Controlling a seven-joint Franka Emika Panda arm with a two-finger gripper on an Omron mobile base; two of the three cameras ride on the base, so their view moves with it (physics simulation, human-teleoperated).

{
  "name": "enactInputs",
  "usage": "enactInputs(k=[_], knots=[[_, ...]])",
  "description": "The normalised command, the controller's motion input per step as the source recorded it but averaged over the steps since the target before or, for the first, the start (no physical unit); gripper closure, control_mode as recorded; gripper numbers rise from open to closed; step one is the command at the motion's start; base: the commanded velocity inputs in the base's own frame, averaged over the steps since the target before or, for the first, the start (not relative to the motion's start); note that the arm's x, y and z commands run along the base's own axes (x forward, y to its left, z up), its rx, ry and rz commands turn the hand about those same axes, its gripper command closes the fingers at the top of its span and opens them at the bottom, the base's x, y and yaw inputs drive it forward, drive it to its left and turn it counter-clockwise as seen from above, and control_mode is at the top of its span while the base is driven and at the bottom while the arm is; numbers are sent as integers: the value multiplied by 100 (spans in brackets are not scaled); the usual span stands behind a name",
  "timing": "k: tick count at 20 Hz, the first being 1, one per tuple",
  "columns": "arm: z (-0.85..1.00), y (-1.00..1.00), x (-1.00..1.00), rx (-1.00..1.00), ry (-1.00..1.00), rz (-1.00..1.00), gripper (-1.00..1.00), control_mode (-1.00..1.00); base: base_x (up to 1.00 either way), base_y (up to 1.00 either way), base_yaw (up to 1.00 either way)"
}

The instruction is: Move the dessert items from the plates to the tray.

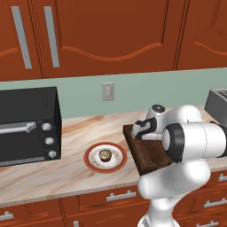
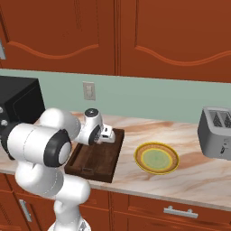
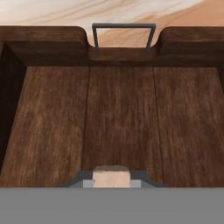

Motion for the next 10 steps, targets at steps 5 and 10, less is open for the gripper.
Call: enactInputs(k=[5,10], knots=[[-13,0,11,0,0,0,100,-100,0,0,0],[-19,0,3,0,0,0,100,-100,0,0,0]])
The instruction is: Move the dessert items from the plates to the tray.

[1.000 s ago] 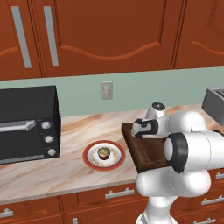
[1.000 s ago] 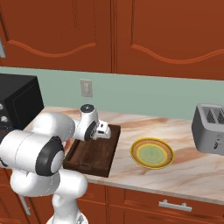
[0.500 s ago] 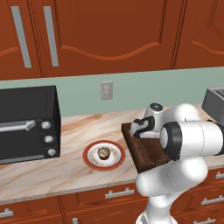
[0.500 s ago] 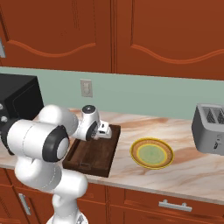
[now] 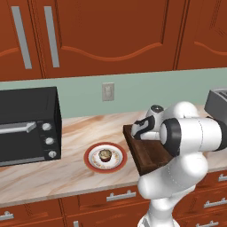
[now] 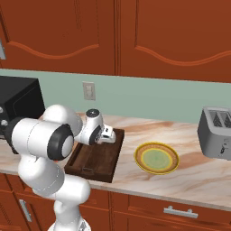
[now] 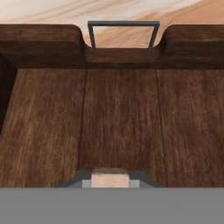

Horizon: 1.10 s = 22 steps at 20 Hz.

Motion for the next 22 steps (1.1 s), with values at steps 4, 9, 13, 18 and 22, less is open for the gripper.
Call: enactInputs(k=[4,9,13,18,22], knots=[[-18,0,0,0,0,0,-100,-100,0,0,0],[-8,0,0,0,0,0,-100,-100,0,0,0],[0,0,0,0,0,0,-100,-100,0,0,0],[3,0,0,0,0,0,-100,-100,0,0,0],[55,-3,-4,0,-1,-3,-100,-100,0,0,0]])
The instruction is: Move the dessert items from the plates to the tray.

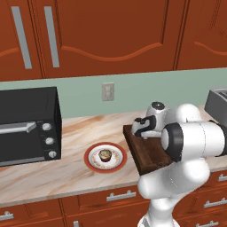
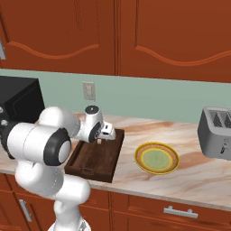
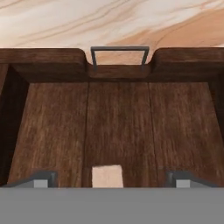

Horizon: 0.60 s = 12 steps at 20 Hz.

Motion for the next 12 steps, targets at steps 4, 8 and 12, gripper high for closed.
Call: enactInputs(k=[4,8,12], knots=[[74,0,-16,0,-8,-1,-100,-100,0,0,0],[85,0,-26,0,-7,0,-100,-100,0,0,0],[81,0,-37,0,-3,0,-100,-100,0,0,0]])
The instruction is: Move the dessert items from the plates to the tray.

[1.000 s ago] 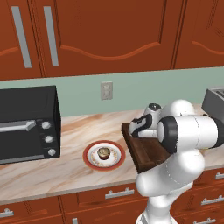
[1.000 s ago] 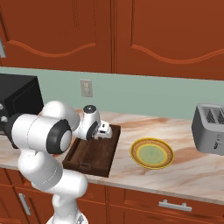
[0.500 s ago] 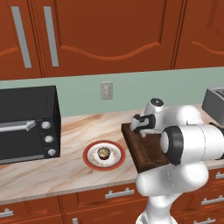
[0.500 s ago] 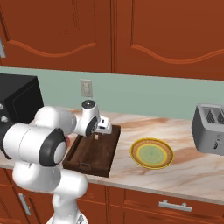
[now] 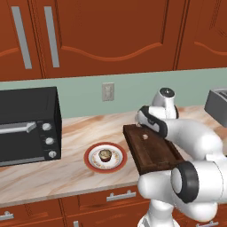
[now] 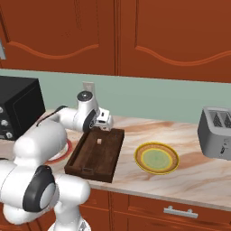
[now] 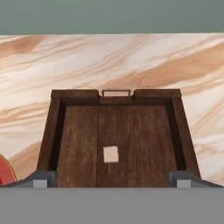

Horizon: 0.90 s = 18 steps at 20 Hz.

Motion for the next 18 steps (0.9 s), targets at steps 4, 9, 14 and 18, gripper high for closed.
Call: enactInputs(k=[4,9,14,18], knots=[[50,10,-54,0,-7,0,-100,-100,0,0,0],[14,24,-45,1,-1,0,-100,-100,0,0,0],[2,33,-53,4,0,0,-100,-100,0,0,0],[3,35,-57,6,0,0,-100,-100,0,0,0]])
